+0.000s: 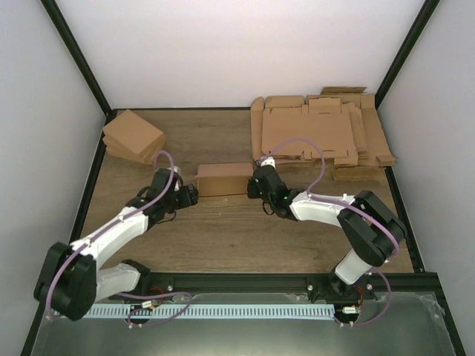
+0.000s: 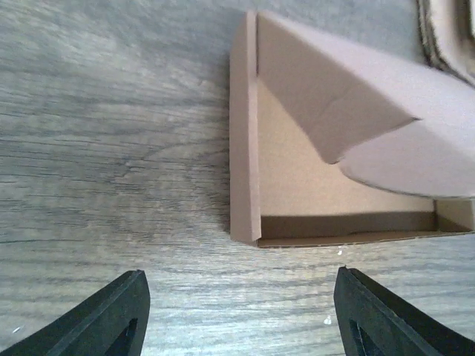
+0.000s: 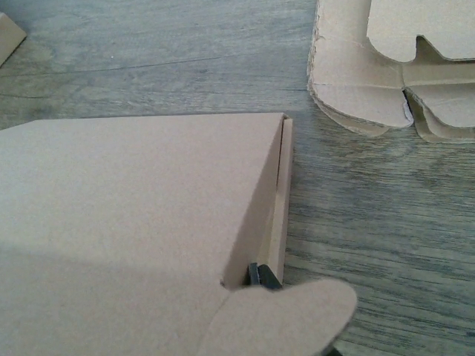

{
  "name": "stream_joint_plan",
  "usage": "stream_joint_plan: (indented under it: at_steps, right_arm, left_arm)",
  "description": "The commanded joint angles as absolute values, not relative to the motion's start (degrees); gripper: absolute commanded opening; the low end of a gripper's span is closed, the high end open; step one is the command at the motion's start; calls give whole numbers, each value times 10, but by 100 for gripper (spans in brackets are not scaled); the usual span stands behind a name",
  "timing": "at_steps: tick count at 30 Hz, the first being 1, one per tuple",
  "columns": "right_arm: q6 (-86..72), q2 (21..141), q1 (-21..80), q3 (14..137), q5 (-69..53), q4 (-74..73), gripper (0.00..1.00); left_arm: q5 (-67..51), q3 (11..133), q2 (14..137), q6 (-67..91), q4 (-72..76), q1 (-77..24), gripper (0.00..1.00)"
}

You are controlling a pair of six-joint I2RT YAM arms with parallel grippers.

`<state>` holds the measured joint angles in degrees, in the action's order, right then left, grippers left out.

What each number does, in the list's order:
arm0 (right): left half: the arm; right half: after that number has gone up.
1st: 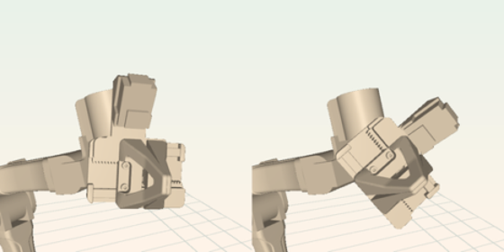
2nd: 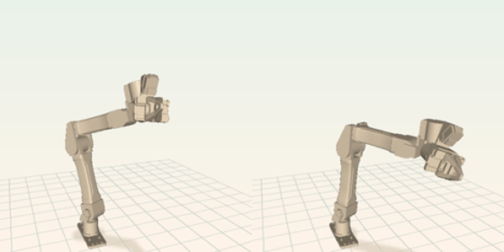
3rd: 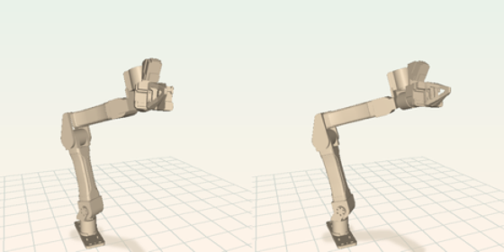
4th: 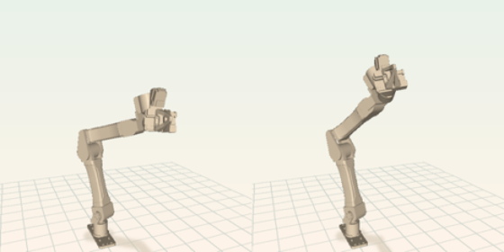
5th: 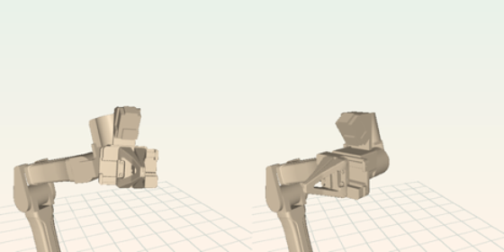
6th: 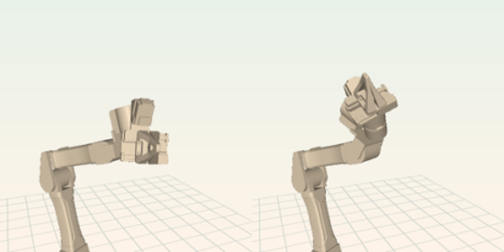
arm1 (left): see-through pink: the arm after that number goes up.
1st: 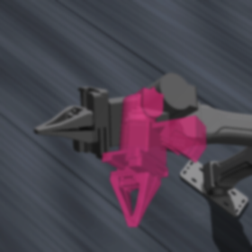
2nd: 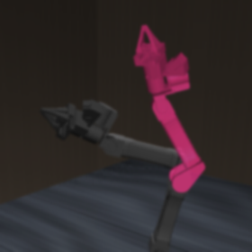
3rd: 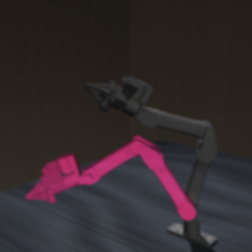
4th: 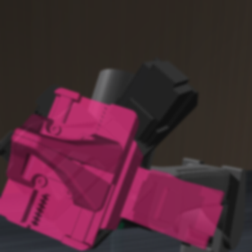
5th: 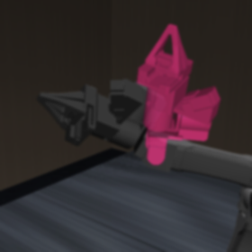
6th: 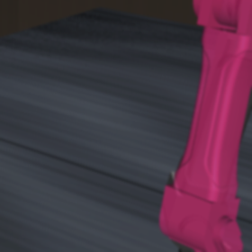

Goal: Fold the paper box

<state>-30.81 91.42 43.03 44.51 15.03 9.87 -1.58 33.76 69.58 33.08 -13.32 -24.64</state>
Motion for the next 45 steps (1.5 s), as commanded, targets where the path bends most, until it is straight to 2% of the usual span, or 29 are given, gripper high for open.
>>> stream_joint_plan:
  at_steps: [1,6,10,17,23,25,28,31,35,37,39,42,45]
  right_arm:
    - [-286,928,437,466,164,92,9]
    - [-272,931,437,468,164,95,9]
    - [-262,937,437,467,160,96,9]
    - [-241,931,437,460,142,95,10]
    - [-201,849,436,421,101,115,18]
    - [-194,823,436,416,97,102,33]
    - [-185,779,433,410,98,80,44]
    - [-189,727,407,410,68,56,49]
    - [-220,682,321,440,-40,28,56]
    - [-235,696,286,488,-82,-10,65]
    - [-242,749,267,558,-109,-68,78]
    - [-260,839,251,670,-139,-162,80]
    - [-301,885,234,702,-194,-159,80]
  left_arm:
    - [5,346,633,353,-204,-240,71]
    - [5,380,587,348,-237,-222,76]
    - [-49,438,615,317,-229,-180,83]
    - [-79,495,658,289,-216,-153,77]
    - [-88,502,661,274,-214,-140,82]
    - [-109,519,680,270,-214,-129,82]
    - [-128,538,707,266,-204,-113,83]
    - [-147,554,732,264,-190,-99,83]
    - [-198,579,775,268,-178,-85,83]
    - [-223,590,789,275,-176,-84,83]
    - [-239,596,807,288,-178,-84,82]
    - [-272,599,827,301,-178,-84,76]
    - [-293,592,842,315,-170,-84,72]
